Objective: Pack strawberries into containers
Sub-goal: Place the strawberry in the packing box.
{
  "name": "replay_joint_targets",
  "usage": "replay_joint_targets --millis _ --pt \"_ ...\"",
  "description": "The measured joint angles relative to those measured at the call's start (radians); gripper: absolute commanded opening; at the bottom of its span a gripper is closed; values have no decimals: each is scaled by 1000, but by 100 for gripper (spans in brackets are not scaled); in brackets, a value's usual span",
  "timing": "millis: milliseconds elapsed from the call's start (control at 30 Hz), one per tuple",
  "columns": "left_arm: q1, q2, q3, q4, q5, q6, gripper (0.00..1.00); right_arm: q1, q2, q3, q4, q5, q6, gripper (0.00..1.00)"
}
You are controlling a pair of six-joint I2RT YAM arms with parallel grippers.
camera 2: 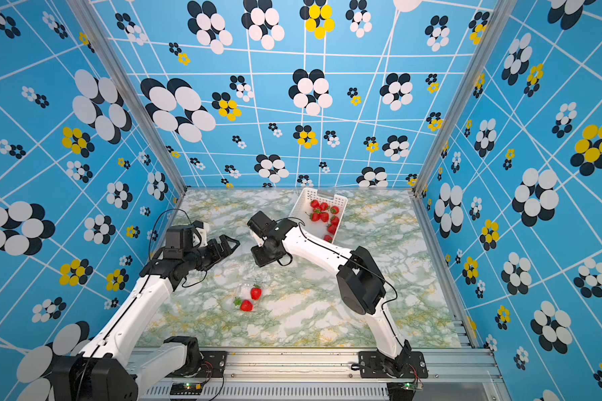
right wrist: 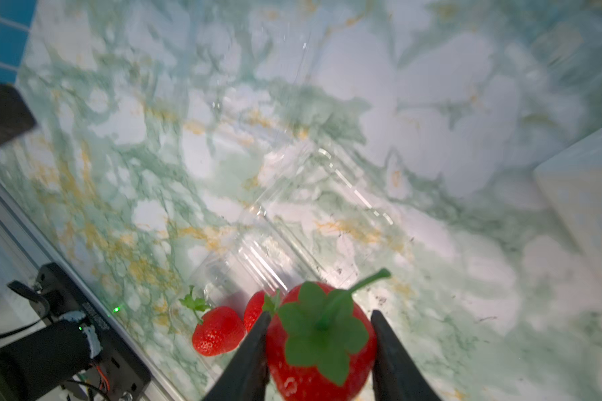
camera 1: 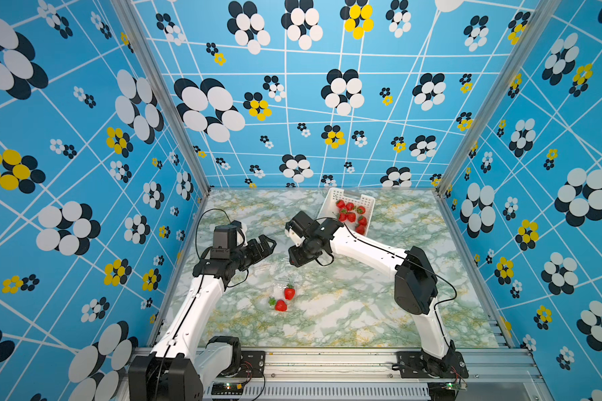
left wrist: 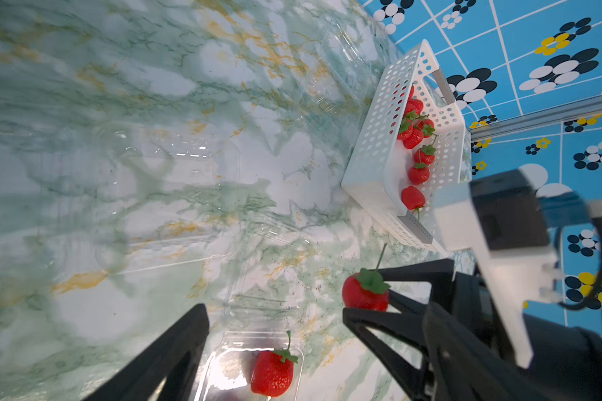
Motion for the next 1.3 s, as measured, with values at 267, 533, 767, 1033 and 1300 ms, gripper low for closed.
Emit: replay_joint_targets --millis 267,533,767,1033,1300 --pt "41 -116 -117 -32 -3 -33 99 98 -6 -87 50 -5 66 23" --pt "66 -151 -151 -55 -7 -60 99 163 -8 -84 82 -8 95 24" --pt "90 -156 -177 -54 -12 -83 99 165 -5 -80 86 -8 100 25" --pt "122 -177 -200 -55 -22 -104 100 173 12 -80 86 -12 109 27" --pt "123 -179 -201 -55 -22 -104 100 183 45 -50 85 -12 113 34"
